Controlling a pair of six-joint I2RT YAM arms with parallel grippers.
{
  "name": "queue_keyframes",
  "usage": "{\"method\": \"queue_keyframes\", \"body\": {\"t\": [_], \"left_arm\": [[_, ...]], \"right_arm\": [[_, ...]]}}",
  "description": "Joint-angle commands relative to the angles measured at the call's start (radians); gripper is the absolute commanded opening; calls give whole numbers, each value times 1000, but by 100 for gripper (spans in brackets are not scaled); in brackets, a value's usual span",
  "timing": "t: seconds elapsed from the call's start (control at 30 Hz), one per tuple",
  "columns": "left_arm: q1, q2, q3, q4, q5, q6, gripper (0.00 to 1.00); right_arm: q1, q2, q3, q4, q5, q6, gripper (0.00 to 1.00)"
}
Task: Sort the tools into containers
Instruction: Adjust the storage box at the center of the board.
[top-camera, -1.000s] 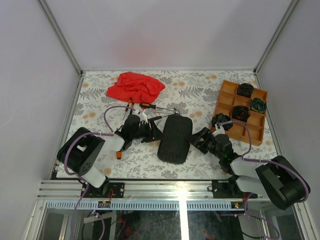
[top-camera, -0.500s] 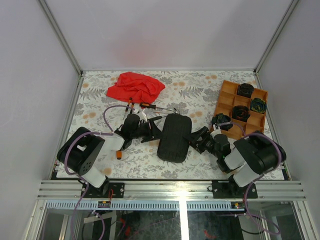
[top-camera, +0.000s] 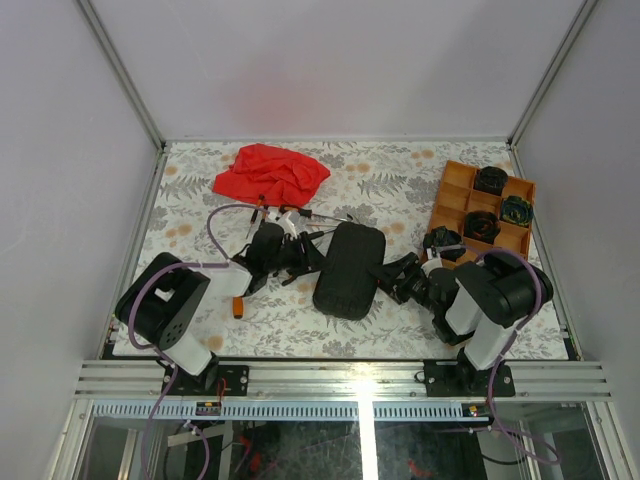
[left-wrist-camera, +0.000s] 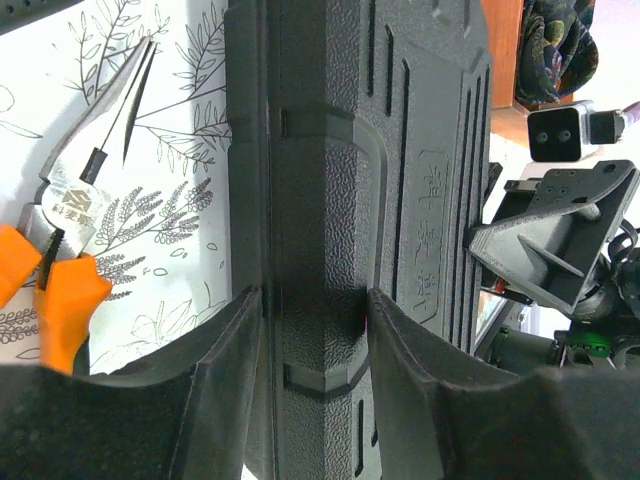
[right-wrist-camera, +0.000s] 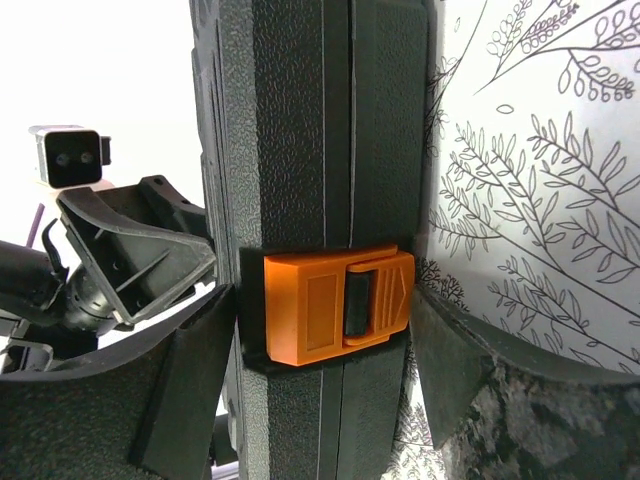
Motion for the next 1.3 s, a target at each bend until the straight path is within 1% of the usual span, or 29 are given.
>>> {"method": "queue_keyframes", "body": {"t": [0.0,0.23,0.33,0.47,0.6,0.67,0.77,0.93,1.03,1.27], "left_arm": [[-67,54,11,-148,-11,55,32],[-84,14,34,-185,-17,55,44],[-85,4,37,-192,-20,56,49],[-89,-9,37,-196,-19,53,53],[-95,-19,42,-199,-17,52,56],[-99,-22,44,-199,-15,50,57],[-103,-27,49,-200,-12,50,59],[-105,-41,48,-208,-18,49,63],[-105,-44,43,-206,-23,45,64],[-110,-40,33,-195,-23,41,64]], "right_arm": [[37,-89,60,-9,-156,-35,72],[37,-189,67,-66,-147,-59,64],[37,-254,78,-130,-141,-88,60],[39,-407,112,-367,-110,-172,53],[46,-550,173,-665,-53,-297,45],[47,-593,197,-752,-35,-338,41],[49,-624,223,-826,-25,-379,37],[57,-636,247,-869,-27,-406,31],[73,-647,272,-915,-13,-431,29],[135,-685,359,-1085,51,-528,28]]}}
